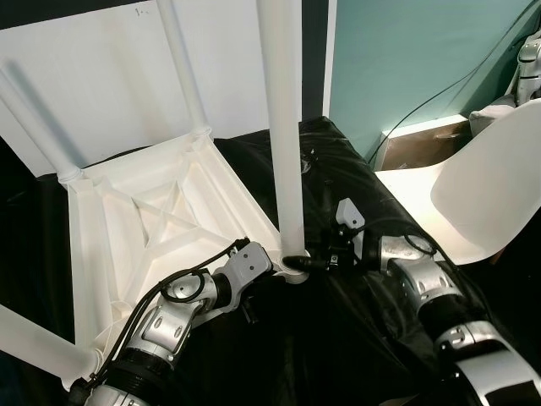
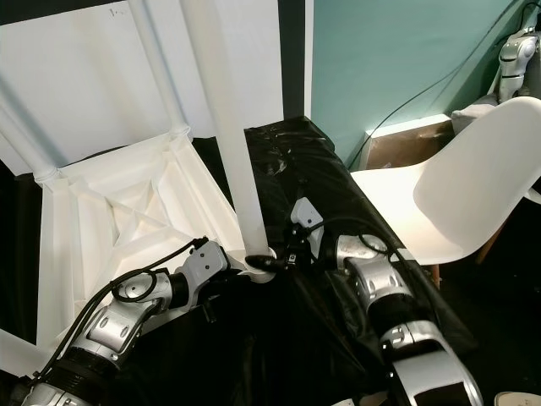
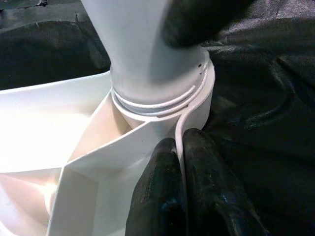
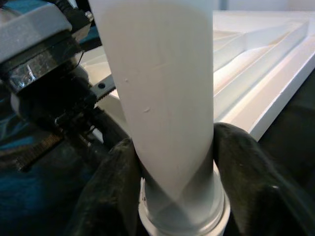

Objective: Building children table

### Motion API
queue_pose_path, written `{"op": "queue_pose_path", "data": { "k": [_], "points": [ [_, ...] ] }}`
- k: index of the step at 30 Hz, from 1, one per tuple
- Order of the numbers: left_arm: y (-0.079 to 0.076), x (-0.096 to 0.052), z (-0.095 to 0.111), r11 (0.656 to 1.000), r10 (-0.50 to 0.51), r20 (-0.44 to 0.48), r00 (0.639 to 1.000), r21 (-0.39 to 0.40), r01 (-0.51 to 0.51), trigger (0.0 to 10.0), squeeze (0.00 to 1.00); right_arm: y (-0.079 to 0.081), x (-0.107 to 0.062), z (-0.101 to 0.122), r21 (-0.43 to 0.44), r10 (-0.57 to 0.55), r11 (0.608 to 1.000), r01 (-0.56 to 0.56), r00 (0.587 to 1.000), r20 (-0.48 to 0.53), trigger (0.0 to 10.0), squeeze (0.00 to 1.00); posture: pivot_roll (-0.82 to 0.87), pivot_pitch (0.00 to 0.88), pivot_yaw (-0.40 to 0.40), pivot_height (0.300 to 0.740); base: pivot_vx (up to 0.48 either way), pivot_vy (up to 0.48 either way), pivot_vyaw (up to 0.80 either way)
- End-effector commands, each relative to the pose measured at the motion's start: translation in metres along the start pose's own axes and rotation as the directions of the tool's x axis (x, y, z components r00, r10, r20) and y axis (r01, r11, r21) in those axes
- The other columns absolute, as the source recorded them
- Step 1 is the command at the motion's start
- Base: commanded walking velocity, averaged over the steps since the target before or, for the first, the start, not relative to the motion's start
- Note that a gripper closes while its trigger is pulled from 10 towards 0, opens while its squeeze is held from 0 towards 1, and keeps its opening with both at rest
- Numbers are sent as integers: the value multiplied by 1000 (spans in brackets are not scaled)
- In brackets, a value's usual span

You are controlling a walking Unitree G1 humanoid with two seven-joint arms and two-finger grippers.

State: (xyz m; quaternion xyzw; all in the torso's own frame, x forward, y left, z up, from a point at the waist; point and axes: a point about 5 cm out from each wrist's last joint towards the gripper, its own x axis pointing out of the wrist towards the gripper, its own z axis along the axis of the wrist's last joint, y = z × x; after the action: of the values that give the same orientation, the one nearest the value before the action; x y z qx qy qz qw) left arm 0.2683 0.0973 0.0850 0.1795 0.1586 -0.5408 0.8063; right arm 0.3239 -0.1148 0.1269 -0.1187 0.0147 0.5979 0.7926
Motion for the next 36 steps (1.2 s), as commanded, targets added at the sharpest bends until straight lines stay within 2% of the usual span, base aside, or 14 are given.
{"op": "queue_pose_path", "data": {
  "k": [1,9,11,13,15,18,22,27,28,29,30,32,33,36],
  "points": [
    [-38,9,-53,970,-148,-127,981,-211,119,10000,0,1,6,8,-25,53,998,-53,998,28,0,0,75,0,-7,740,0,0,0],
    [-39,8,-53,970,-144,-127,981,-215,114,10000,0,5,12,11,23,24,999,-26,996,89,0,0,77,0,-11,740,0,0,0],
    [-39,9,-54,970,-143,-126,982,-218,113,10000,0,16,22,14,83,-323,946,313,910,258,0,0,79,0,-14,740,0,0,0],
    [-39,9,-54,970,-143,-126,982,-218,113,10000,0,16,22,14,83,-323,946,313,910,258,0,0,79,0,-14,740,0,0,0],
    [-40,9,-55,969,-147,-128,981,-218,117,10000,0,29,19,12,166,-546,837,522,769,334,0,0,76,0,-9,740,0,0,0],
    [-40,9,-55,969,-148,-129,981,-217,118,10000,0,32,16,11,183,-589,806,563,733,341,0,0,76,0,-9,740,0,0,0],
    [-39,8,-56,969,-156,-136,978,-211,125,10000,0,27,12,8,199,-700,708,678,634,329,0,0,65,0,6,740,0,0,0],
    [-39,9,-55,969,-164,-138,977,-206,134,10000,0,29,16,7,195,-700,708,678,641,314,0,0,62,0,9,740,0,0,0],
    [-39,9,-55,969,-166,-137,976,-205,136,10000,0,32,19,6,195,-684,726,660,665,299,5255,0,62,0,9,740,0,0,0],
    [-40,9,-55,969,-167,-137,976,-204,137,10000,0,33,21,6,195,-674,737,647,681,288,5255,0,62,0,9,740,0,0,0],
    [-39,9,-55,969,-167,-138,976,-204,137,10000,0,35,24,6,207,-644,765,610,712,281,10000,227,61,0,11,740,0,0,0],
    [-39,8,-55,970,-167,-138,976,-203,137,10000,0,36,26,6,214,-623,783,585,731,279,10000,227,61,0,11,740,0,0,0],
    [-39,8,-55,970,-166,-139,976,-203,136,10000,0,36,28,6,221,-584,812,541,764,276,10000,1000,61,0,10,740,0,0,0],
    [-39,8,-55,970,-164,-140,977,-204,134,10000,0,33,30,5,212,-508,859,465,823,254,10000,1000,59,0,9,740,0,0,0]
  ]
}}
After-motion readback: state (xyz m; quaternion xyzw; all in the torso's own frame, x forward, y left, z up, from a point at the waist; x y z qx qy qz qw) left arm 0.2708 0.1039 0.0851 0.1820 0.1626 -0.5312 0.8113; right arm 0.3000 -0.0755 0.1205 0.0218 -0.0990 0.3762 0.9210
